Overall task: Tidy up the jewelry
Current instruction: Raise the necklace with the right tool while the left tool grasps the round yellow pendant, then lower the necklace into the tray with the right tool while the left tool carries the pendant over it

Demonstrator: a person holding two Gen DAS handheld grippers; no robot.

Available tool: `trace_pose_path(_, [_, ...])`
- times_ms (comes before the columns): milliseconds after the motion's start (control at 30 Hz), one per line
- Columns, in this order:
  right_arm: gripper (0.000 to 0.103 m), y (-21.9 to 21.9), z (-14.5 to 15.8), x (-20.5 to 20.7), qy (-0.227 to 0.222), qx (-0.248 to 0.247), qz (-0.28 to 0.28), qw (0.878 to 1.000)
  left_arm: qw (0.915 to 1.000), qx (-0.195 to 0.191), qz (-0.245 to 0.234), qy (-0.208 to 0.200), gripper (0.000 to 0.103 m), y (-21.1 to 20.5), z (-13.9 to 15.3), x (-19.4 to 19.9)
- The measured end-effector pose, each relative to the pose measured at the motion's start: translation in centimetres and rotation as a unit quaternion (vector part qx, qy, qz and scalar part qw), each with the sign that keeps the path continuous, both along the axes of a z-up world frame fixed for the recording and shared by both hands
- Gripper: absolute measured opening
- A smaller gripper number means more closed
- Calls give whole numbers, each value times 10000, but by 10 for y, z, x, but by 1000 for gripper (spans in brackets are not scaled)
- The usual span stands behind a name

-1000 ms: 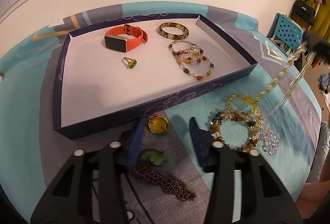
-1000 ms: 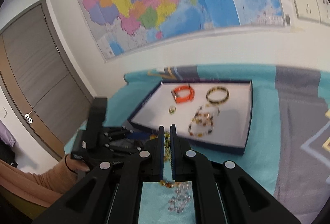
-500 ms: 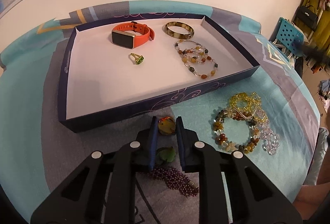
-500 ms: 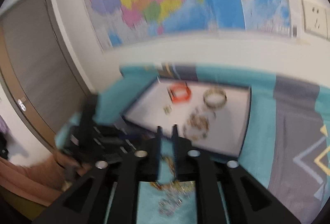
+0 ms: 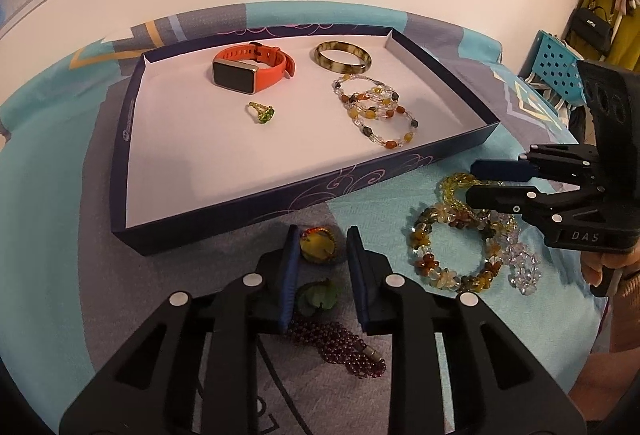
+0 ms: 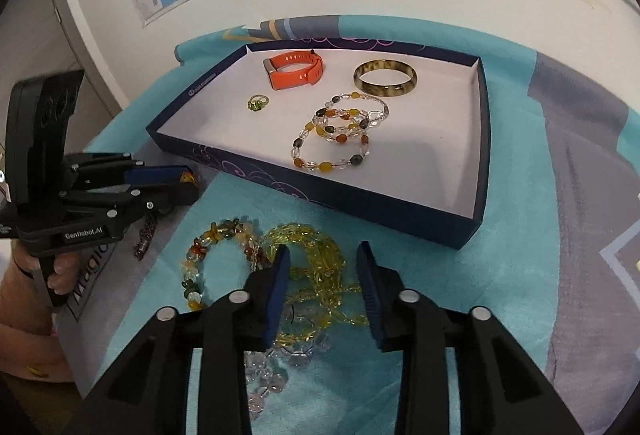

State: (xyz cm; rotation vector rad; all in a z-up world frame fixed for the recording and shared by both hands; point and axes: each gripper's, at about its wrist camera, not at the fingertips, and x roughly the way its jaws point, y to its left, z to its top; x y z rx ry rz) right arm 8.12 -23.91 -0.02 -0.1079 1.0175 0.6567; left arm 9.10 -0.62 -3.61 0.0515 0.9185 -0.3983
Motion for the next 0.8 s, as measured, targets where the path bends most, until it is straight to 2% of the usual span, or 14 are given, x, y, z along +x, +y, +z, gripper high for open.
trace_pose_path(67, [7,2,2,-2,-23,-6,20,10000,10000,4,23,3,23,0,0,1])
trace_pose_path(100, [6,2,3,-3,-50,-27,-3,10000,10000,29,49,-2,17,0,1,1])
trace_pose_path(133, [4,0,7,-3,-64,102,-32,9999,10000,51,61,-4,17,0,1,0])
trace_pose_path(200, [4,-5,15,-4,-50,355,-58,9993,10000,26,80,0,17,0,2,0])
trace_pose_path(500, [4,-20,74,-11,-506,1154,-139,9919,9995,-182,58,-270,17,4,26,-10])
trace_pose_path(800, [4,-25,126,-13,-1009,1599,-107,9819,9974,-443,63,-570,17,12,57,-17])
